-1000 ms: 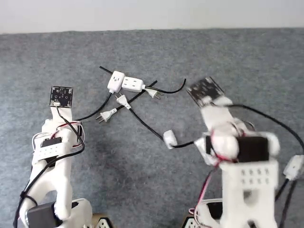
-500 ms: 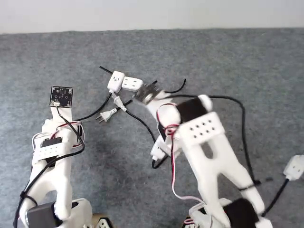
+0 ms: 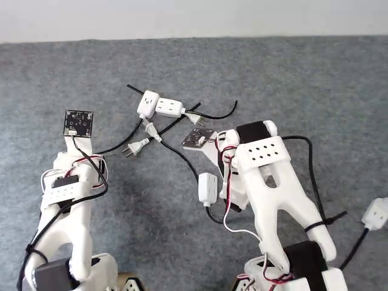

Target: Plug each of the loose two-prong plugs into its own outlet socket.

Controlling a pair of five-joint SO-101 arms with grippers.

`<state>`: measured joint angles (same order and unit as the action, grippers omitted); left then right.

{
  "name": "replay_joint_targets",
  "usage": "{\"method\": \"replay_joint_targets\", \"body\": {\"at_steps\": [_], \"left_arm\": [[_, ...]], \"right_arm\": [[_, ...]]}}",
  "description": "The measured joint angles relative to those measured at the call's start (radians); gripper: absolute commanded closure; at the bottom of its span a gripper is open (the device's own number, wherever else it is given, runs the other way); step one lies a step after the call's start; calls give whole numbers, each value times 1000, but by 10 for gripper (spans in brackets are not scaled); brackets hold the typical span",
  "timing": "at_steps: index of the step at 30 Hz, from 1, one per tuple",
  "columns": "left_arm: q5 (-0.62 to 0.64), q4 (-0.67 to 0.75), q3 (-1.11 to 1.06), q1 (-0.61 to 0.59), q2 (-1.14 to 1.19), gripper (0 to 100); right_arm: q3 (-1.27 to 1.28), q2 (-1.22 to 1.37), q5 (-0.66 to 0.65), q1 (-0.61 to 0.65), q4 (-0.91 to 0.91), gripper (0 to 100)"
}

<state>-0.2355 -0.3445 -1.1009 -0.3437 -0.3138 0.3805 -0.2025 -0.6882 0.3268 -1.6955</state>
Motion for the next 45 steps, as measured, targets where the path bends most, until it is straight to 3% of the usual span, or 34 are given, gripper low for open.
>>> {"method": "replay_joint_targets", "body": {"at_steps": [7, 10, 12, 15, 22, 35, 45], "left_arm": [[0, 0, 0, 0, 0, 859], [0, 0, 0, 0, 0, 859], [0, 0, 0, 0, 0, 859], [0, 0, 0, 0, 0, 859], [0, 0, 0, 0, 0, 859], [0, 0, 0, 0, 0, 859], [0, 0, 0, 0, 0, 859]], "right_arm": [[-66, 6, 221, 75, 130, 847], [-97, 6, 379, 89, 169, 928], [-98, 6, 494, 58, 193, 998], [-81, 6, 618, -28, 238, 983], [158, 12, 624, -164, 450, 989], [255, 12, 621, -5, 617, 989], [264, 126, 621, 6, 677, 989]]}}
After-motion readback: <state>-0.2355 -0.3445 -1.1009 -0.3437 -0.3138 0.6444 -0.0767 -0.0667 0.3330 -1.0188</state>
